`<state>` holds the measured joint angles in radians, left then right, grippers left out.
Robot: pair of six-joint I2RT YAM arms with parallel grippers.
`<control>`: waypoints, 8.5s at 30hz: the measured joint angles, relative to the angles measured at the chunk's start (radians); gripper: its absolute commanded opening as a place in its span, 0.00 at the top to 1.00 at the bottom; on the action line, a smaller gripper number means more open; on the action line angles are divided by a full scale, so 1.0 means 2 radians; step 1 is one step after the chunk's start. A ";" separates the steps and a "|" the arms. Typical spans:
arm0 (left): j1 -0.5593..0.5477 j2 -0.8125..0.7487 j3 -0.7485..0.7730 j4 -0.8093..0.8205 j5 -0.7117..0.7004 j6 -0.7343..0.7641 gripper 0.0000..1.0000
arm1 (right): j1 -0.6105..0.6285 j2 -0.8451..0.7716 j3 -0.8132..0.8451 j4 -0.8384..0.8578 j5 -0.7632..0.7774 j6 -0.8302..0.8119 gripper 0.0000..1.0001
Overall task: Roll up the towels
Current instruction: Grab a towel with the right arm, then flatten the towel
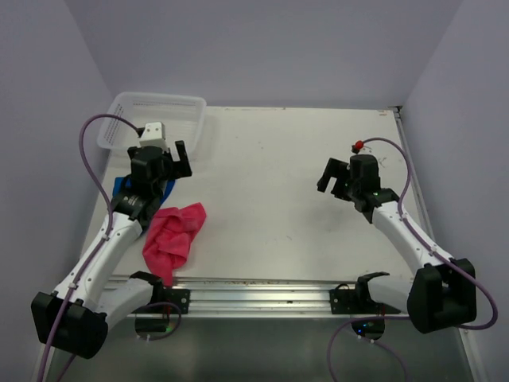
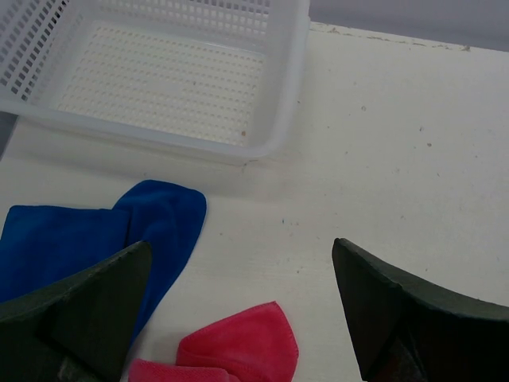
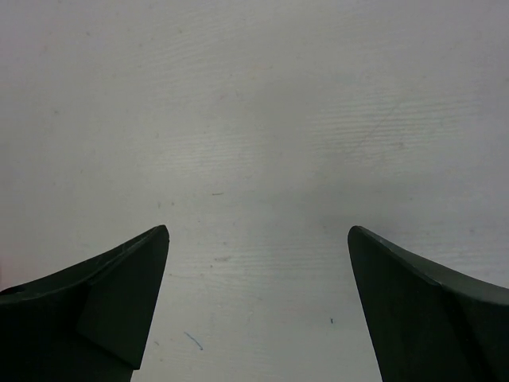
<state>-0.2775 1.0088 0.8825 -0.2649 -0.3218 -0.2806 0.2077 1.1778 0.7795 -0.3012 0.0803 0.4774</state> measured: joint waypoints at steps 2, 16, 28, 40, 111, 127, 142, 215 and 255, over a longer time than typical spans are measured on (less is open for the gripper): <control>0.000 -0.005 0.000 0.000 0.000 0.000 0.00 | 0.000 0.000 -0.010 0.022 -0.045 -0.003 0.01; 0.000 -0.050 0.000 -0.003 -0.052 -0.004 0.00 | 0.226 0.086 0.002 0.183 -0.169 0.032 0.01; 0.000 -0.082 0.000 -0.002 -0.130 -0.012 0.00 | 0.413 0.365 0.236 0.231 -0.173 0.044 0.04; 0.000 -0.074 0.000 -0.003 -0.122 -0.012 0.00 | 0.434 0.483 0.368 0.192 -0.171 0.040 0.79; -0.001 -0.084 0.000 0.008 -0.051 -0.010 0.00 | 0.468 0.365 0.246 -0.028 0.062 0.033 0.65; -0.001 -0.075 0.000 0.007 -0.034 -0.010 0.00 | 0.455 0.219 0.204 -0.083 0.141 0.042 1.00; -0.006 -0.019 0.000 0.009 0.056 -0.009 0.01 | 0.276 -0.023 -0.016 -0.130 0.133 0.053 1.00; -0.243 0.188 0.066 -0.034 -0.065 -0.052 1.00 | 0.129 -0.050 -0.071 -0.108 0.081 0.014 1.00; -0.168 0.075 0.204 -0.161 -0.225 0.028 1.00 | 0.091 -0.022 0.204 -0.113 0.029 -0.087 1.00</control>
<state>-0.6144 1.1584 1.2907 -0.5869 -0.7727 -0.2245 0.3897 1.1343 1.1881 -0.5262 0.1383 0.3027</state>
